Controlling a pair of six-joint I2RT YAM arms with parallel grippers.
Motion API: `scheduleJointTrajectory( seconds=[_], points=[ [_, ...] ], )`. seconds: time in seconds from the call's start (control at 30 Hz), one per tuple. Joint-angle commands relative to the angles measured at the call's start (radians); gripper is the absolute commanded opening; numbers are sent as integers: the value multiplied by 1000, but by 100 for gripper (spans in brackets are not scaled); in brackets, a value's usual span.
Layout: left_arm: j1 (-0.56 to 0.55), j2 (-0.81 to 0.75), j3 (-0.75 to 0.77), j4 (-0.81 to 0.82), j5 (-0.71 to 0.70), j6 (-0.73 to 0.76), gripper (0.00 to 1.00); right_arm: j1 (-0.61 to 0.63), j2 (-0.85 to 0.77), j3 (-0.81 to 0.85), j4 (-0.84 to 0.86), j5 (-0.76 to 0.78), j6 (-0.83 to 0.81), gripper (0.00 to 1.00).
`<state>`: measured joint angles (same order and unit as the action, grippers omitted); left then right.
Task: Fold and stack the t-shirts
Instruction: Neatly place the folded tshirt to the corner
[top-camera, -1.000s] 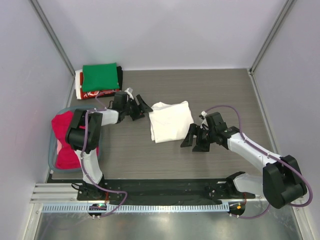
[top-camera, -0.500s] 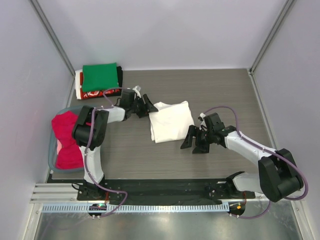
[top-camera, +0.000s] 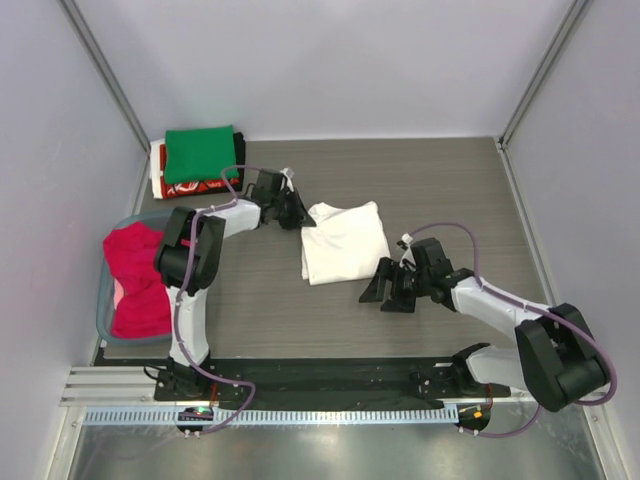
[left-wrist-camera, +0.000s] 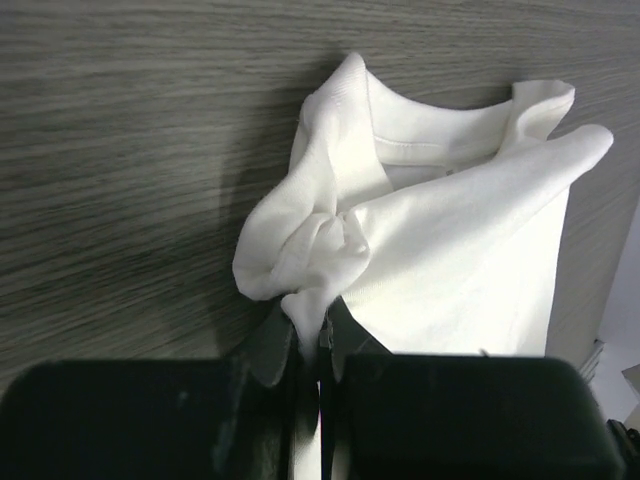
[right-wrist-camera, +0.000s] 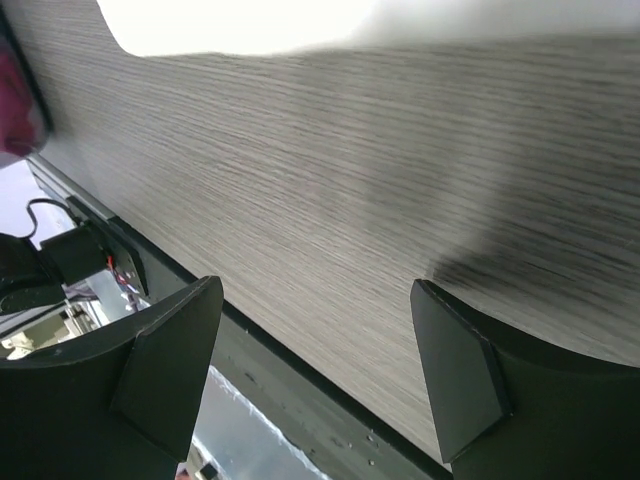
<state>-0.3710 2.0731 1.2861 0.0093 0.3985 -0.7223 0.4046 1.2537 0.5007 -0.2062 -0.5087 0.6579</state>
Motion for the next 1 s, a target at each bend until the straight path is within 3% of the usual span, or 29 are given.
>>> scheduleJointTrajectory(
  seconds=[0.0, 0.23, 0.57, 0.97],
  points=[
    [61, -64, 103, -223, -38, 121, 0, 5, -97, -60, 201, -11, 63, 82],
    [178, -79, 283, -428, -41, 263, 0, 22, -171, -209, 416, 113, 123, 82],
    [306, -100, 554, -577, -55, 368, 0, 20, -88, -192, 441, 113, 115, 81],
    [402, -71, 876, -684, -39, 368, 0, 20, -80, -200, 467, 91, 115, 81]
  ],
)
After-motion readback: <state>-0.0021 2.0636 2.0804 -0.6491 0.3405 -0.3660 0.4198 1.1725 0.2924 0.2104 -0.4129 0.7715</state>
